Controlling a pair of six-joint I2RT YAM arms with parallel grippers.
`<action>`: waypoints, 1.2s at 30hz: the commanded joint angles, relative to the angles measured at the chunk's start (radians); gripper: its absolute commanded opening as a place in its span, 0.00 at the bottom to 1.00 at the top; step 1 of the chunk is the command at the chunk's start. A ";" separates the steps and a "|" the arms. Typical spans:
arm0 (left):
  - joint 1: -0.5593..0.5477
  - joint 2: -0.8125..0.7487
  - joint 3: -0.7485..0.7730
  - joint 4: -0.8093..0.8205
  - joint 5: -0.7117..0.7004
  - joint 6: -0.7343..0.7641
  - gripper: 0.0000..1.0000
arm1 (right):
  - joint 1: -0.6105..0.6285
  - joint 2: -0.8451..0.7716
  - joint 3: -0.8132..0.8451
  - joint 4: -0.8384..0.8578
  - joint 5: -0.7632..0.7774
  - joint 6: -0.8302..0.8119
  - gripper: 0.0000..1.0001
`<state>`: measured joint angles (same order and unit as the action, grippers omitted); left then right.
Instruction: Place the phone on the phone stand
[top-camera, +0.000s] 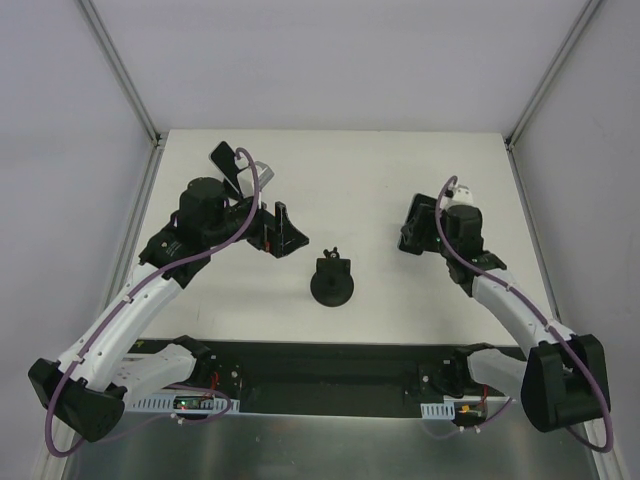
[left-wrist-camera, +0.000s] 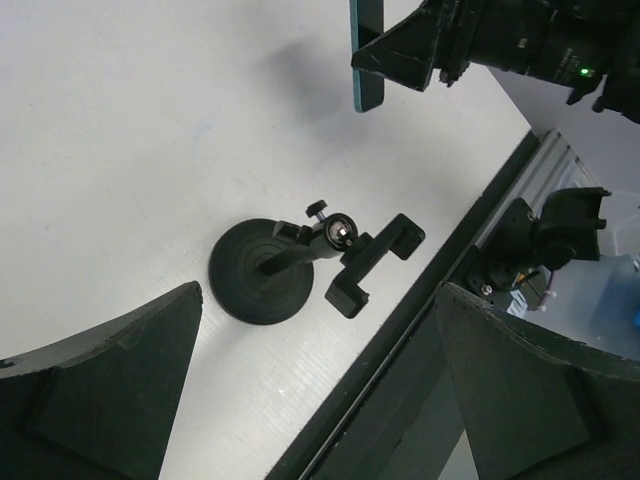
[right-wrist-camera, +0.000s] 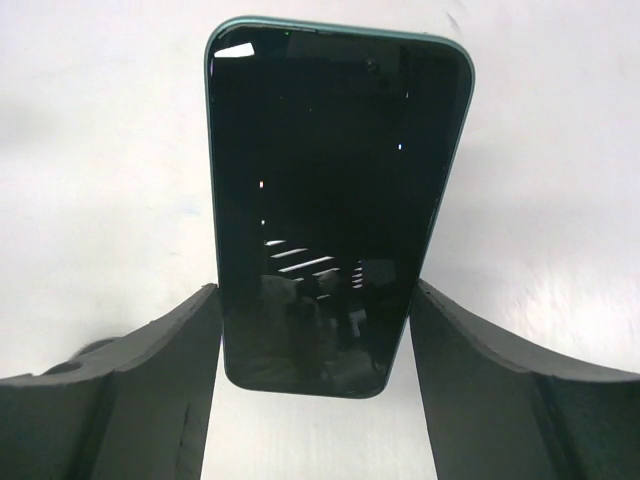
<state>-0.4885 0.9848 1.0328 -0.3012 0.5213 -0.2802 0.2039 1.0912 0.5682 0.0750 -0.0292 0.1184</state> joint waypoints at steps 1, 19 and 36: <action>0.014 -0.008 -0.019 0.042 -0.116 0.012 0.99 | 0.112 0.050 0.226 0.216 0.117 -0.065 0.00; 0.014 0.164 0.192 -0.001 -0.241 -0.181 0.99 | 0.276 0.239 0.337 0.427 -0.109 -0.111 0.01; -0.039 0.601 0.579 -0.016 -0.089 -0.152 0.85 | 0.338 0.182 0.294 0.505 -0.391 -0.293 0.00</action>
<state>-0.4908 1.5494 1.5433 -0.3233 0.4042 -0.4580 0.5171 1.3293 0.8467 0.4473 -0.3729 -0.1230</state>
